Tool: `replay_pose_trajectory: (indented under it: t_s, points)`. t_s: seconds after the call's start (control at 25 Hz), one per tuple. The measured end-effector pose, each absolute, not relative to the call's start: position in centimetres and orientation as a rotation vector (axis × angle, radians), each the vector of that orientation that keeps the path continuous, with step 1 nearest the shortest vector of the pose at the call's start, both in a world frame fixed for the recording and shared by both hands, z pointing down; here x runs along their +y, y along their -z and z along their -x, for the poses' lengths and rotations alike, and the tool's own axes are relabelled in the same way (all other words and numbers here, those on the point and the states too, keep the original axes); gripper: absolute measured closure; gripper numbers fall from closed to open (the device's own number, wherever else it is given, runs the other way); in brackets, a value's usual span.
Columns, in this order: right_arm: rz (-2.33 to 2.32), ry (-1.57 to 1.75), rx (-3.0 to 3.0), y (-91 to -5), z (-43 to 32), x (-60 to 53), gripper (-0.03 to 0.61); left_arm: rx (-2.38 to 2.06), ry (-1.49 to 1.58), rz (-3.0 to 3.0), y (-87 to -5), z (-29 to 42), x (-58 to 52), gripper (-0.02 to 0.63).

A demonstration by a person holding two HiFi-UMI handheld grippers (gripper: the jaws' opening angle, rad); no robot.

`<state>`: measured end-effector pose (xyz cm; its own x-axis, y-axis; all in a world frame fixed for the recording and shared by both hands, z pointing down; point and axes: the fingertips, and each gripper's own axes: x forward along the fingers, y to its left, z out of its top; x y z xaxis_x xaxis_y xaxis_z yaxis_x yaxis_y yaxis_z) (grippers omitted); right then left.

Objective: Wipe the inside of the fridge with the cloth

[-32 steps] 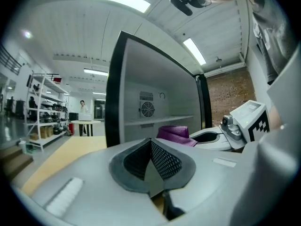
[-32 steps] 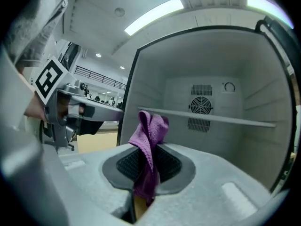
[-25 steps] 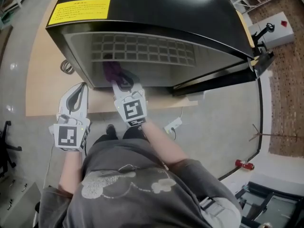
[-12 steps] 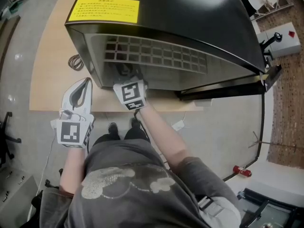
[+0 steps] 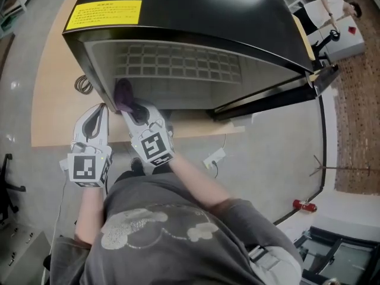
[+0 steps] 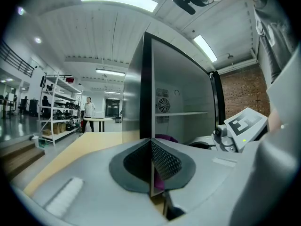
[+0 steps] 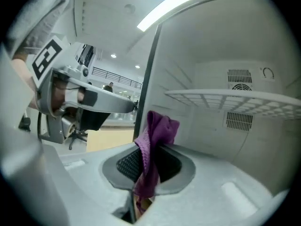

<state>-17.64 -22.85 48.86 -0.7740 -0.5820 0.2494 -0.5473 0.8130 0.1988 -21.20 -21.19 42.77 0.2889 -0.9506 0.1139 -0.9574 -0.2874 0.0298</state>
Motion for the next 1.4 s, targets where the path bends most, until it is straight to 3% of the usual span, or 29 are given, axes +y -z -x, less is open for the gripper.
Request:
replay_pose_trajectory:
  t_s: [0.84,1.4]
  points:
    - [-0.893,0.019,-2.432,-54.5,14.9,-30.5,0.536,-1.687,-0.184,-2.473,-45.5,16.3,-22.7,0.596]
    - [-1.126,-0.118,-2.191,-55.9,1.4,-33.9,0.535,-1.595,-0.165,-2.529,-44.7,8.8,-25.9,0.596]
